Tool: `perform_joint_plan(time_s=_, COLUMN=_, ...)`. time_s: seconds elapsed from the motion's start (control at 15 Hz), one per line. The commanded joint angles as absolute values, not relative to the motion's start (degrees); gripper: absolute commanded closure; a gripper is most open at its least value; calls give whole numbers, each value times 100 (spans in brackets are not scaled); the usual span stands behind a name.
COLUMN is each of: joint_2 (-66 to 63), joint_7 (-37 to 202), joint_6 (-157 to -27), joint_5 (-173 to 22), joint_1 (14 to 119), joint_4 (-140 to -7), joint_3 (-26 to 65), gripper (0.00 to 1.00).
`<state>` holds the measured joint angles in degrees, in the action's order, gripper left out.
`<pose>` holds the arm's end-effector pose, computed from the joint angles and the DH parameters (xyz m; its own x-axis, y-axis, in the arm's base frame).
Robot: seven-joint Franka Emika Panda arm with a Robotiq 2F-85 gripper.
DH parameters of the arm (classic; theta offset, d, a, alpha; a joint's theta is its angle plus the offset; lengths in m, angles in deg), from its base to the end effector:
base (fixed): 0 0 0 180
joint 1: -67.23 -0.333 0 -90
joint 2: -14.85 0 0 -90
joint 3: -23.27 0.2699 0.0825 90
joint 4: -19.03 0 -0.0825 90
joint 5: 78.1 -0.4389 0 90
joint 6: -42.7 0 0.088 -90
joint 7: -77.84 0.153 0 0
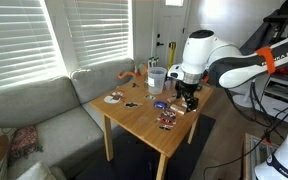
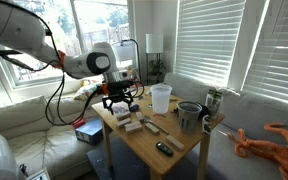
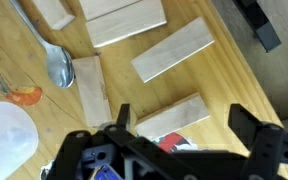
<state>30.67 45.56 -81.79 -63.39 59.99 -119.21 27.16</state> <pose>0.5097 0.0786 0.3019 0.6285 0.7701 -0.1094 0.7723 -0.6011 0.2054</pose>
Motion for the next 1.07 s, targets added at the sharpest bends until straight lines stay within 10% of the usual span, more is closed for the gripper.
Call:
perform_joint_plan(time_s=0.0, joint_2=2983, joint_7=3725, joint_6=-8645, joint_5=-6665, joint_1=5867, joint_4=-11977, joint_3=2469, gripper=0)
perform_joint_plan(time_s=1.0, joint_2=2680, joint_7=2316, joint_6=-8658, joint_5=-7443, joint_1=5912, joint_4=-11784, joint_3=2396, gripper=0)
